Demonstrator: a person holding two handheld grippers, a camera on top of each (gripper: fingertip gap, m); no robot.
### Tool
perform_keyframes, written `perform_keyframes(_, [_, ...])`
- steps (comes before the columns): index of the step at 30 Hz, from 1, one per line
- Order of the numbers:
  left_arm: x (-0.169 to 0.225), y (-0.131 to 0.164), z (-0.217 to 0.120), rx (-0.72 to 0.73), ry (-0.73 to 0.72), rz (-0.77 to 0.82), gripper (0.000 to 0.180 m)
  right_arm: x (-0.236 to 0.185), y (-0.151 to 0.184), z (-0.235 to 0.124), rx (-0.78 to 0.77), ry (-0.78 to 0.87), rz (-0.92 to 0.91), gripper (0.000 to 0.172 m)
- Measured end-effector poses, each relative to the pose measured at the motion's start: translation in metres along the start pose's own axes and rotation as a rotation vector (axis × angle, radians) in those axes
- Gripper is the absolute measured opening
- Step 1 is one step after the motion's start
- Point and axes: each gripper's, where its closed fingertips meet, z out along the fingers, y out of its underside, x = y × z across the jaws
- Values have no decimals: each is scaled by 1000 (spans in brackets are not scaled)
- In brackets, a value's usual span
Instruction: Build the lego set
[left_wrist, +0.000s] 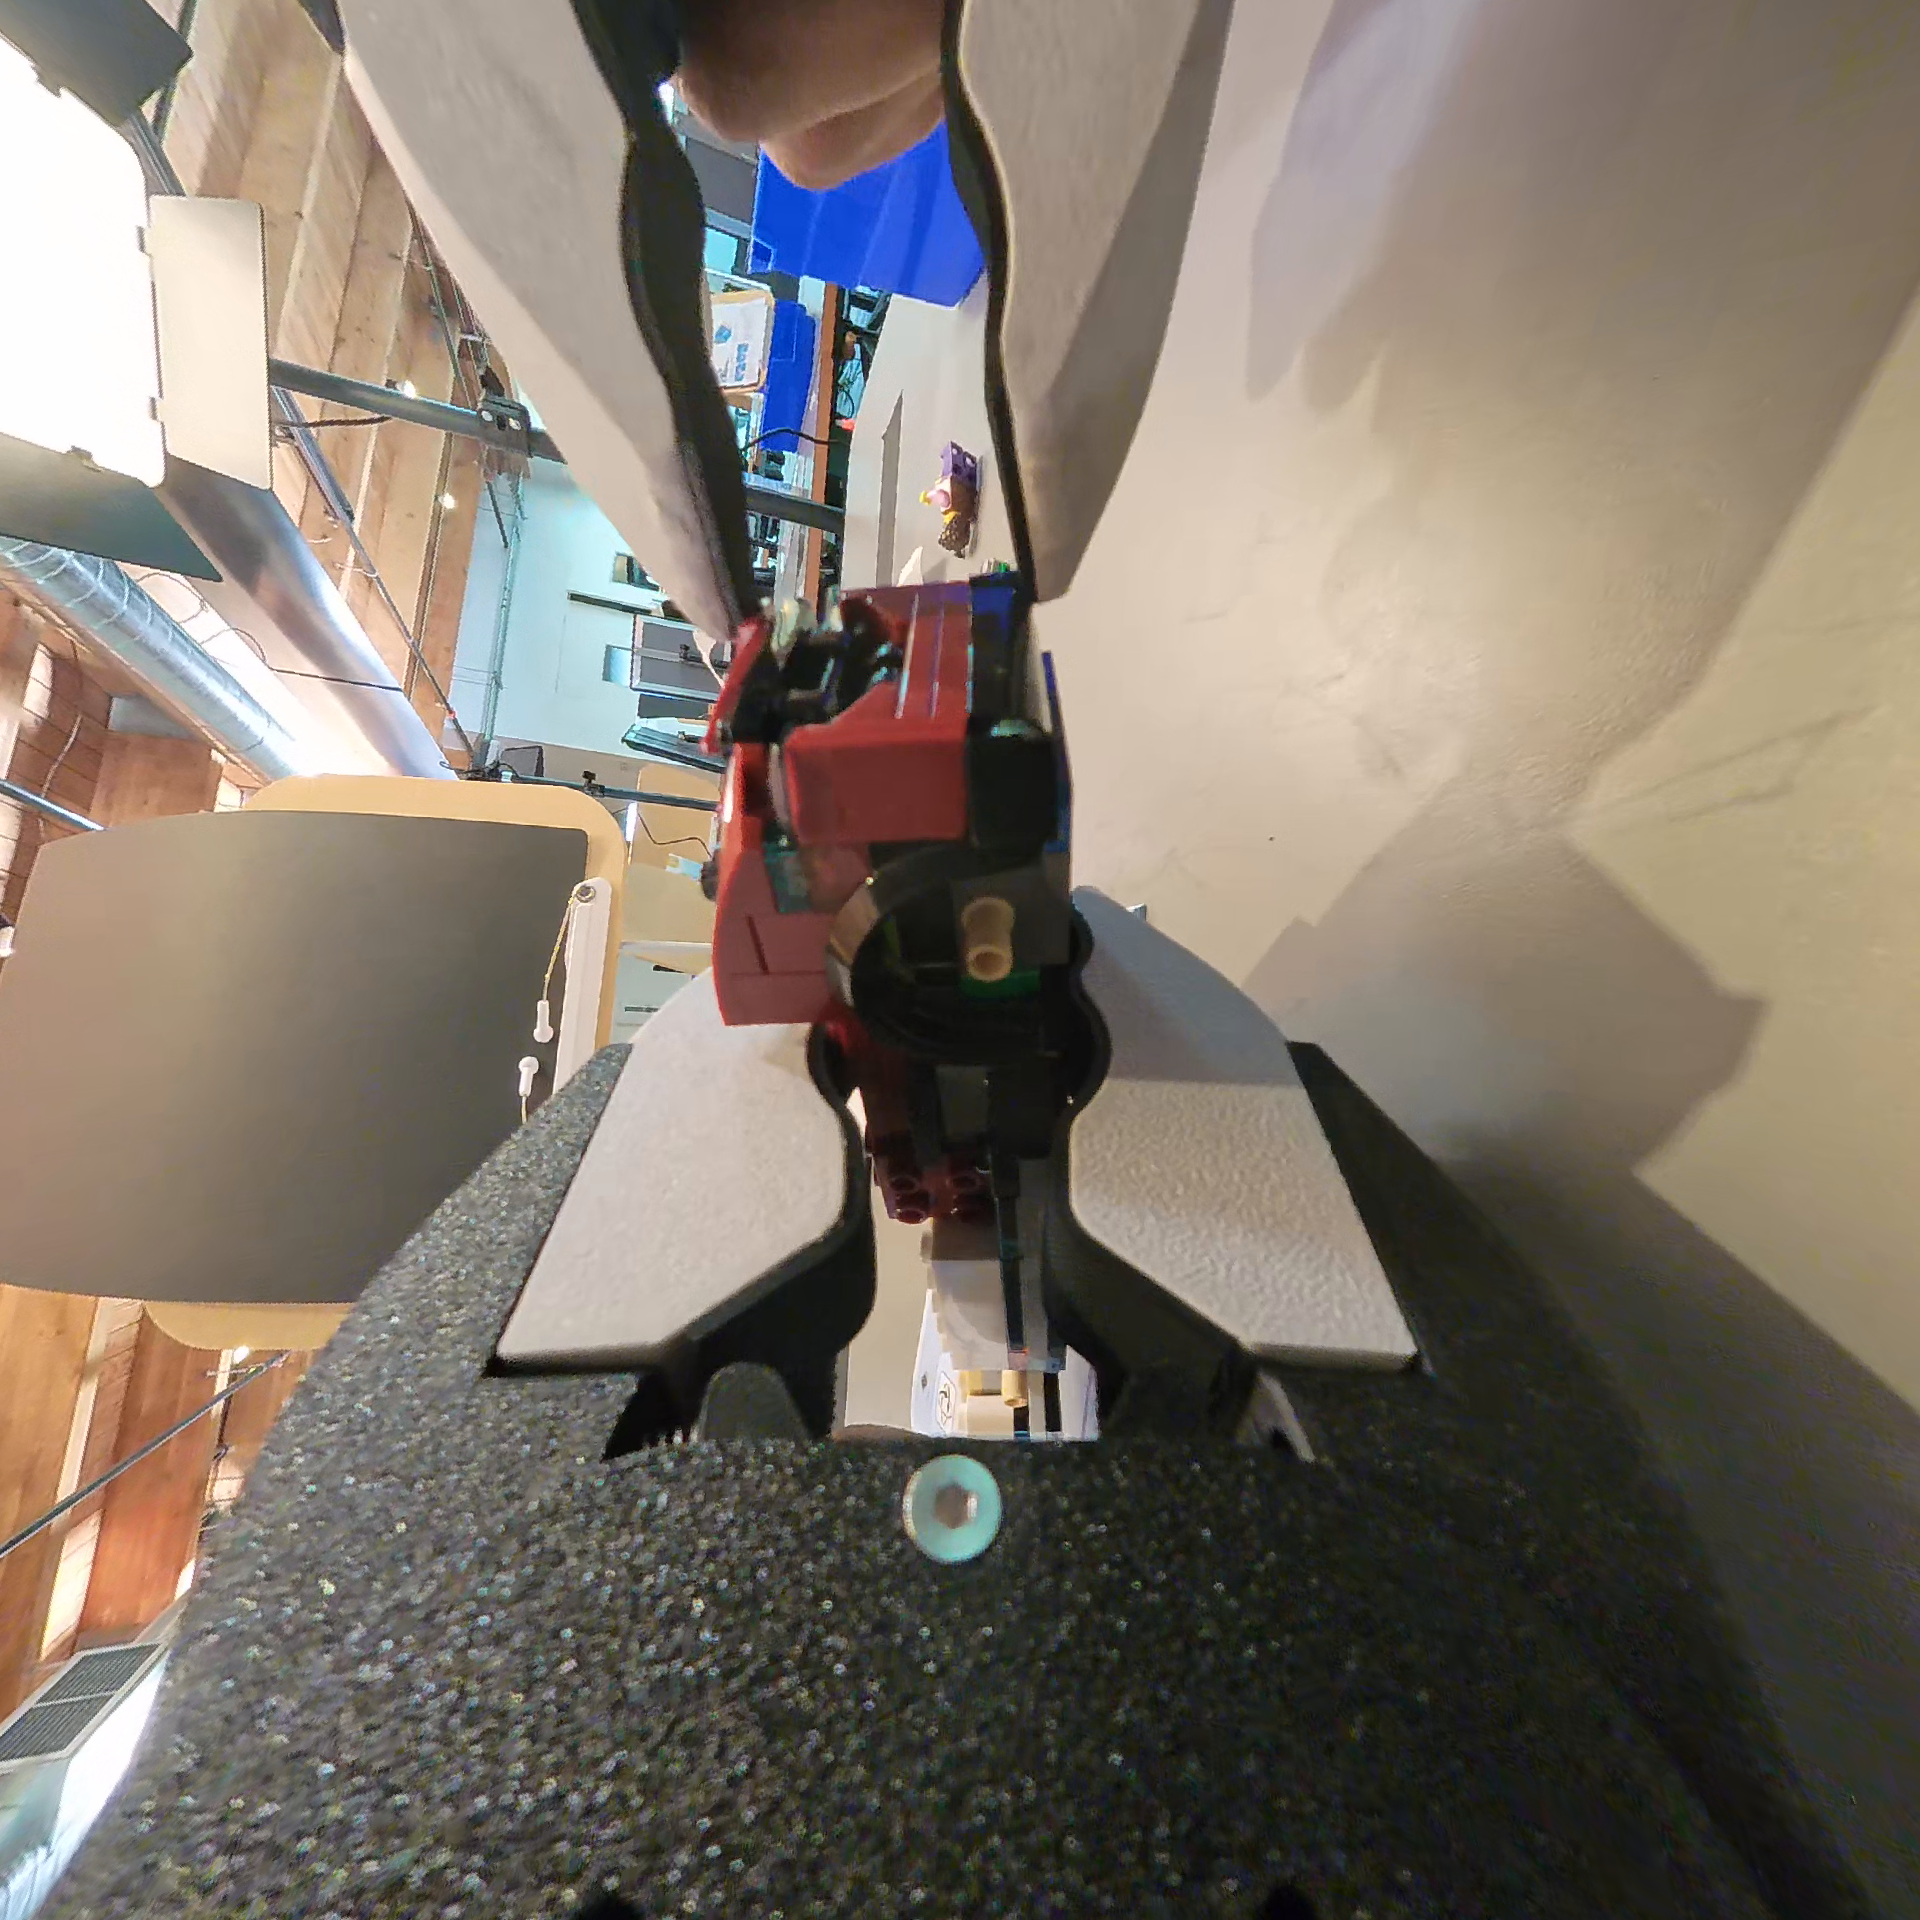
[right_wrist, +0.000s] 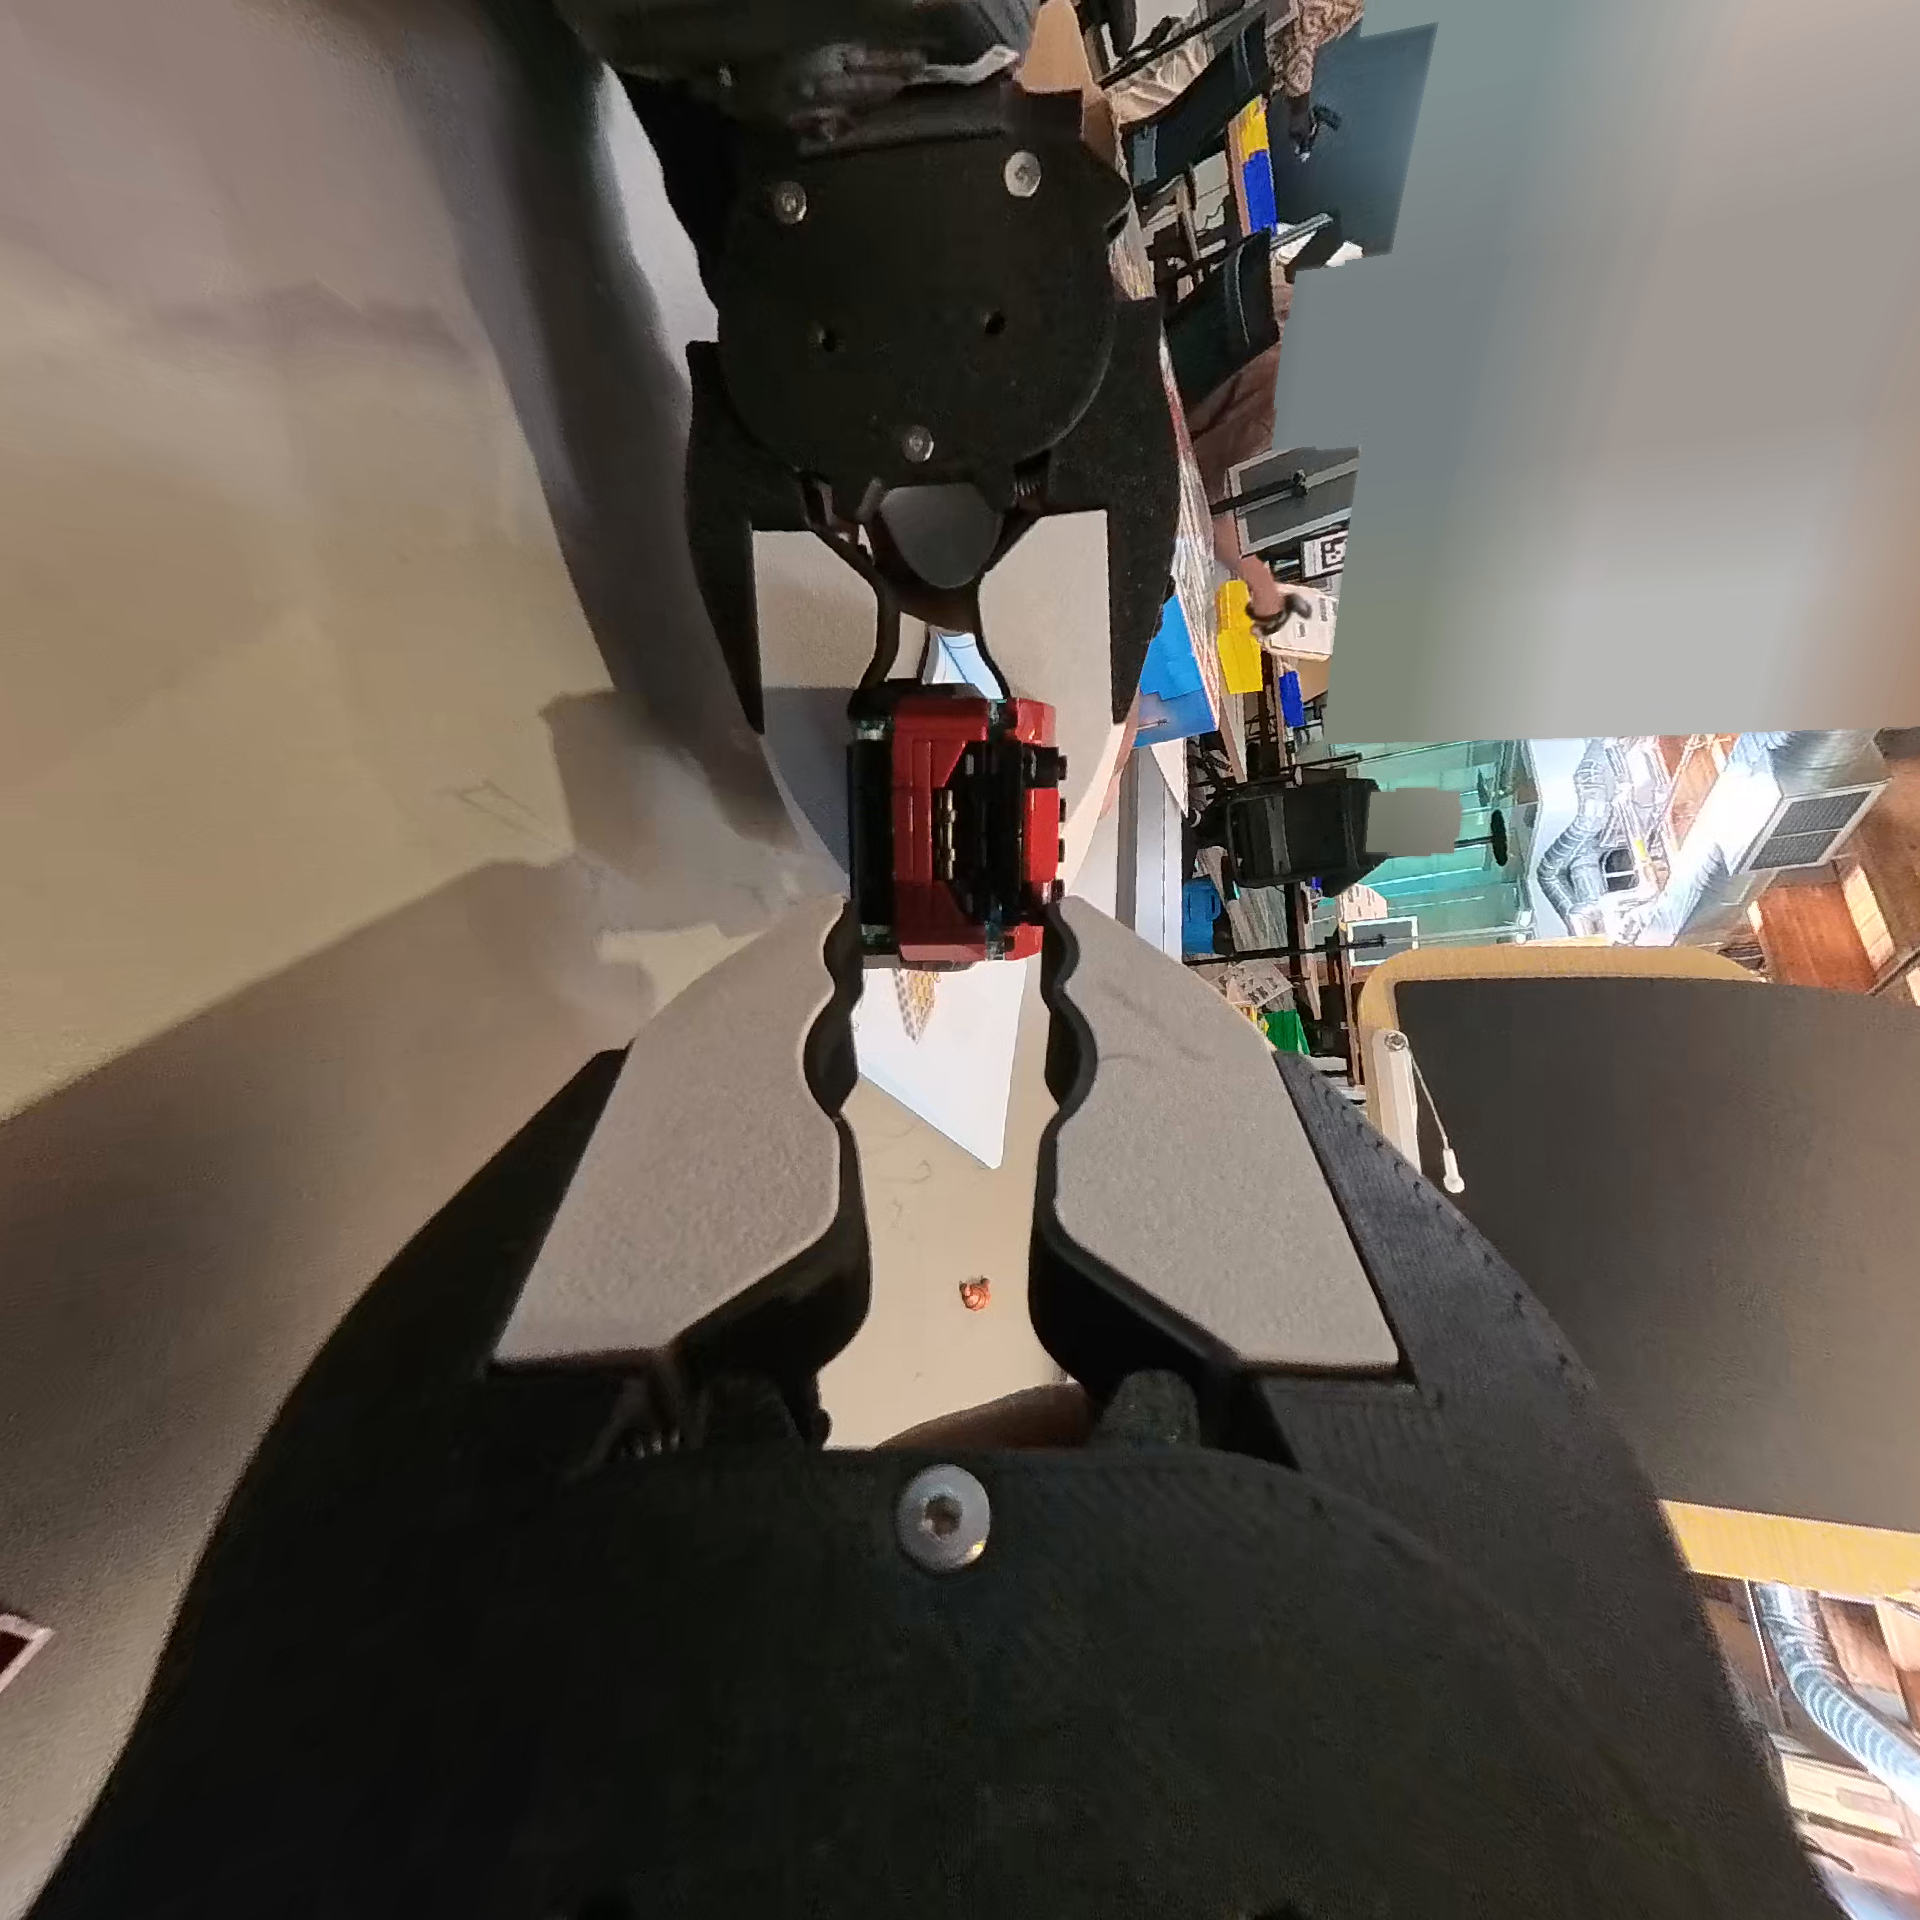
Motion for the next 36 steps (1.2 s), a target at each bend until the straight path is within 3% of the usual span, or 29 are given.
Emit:
perform_keyframes(12, [3, 1, 1, -3, 10, 8, 35, -2, 1, 1, -16, -4, -52, 31])
perform_keyframes(13, [4, 2, 1, -6, 17, 13, 35, 3, -1, -1, 0, 27, -45, 29])
perform_keyframes(14, [6, 3, 1, -10, 22, 28, 35, 7, -4, -4, 25, 46, -35, 0])
perform_keyframes(17, [1, -1, 1, 5, 5, -12, 35, 3, -2, -2, 10, 8, -23, 0])
perform_keyframes(24, [0, 2, 0, -6, 3, -15, 35, 5, -2, -4, 23, 2, 43, 24])
perform_keyframes(36, [4, 2, 1, -12, 17, 15, 35, 9, 0, 1, 6, -38, 144, 13])
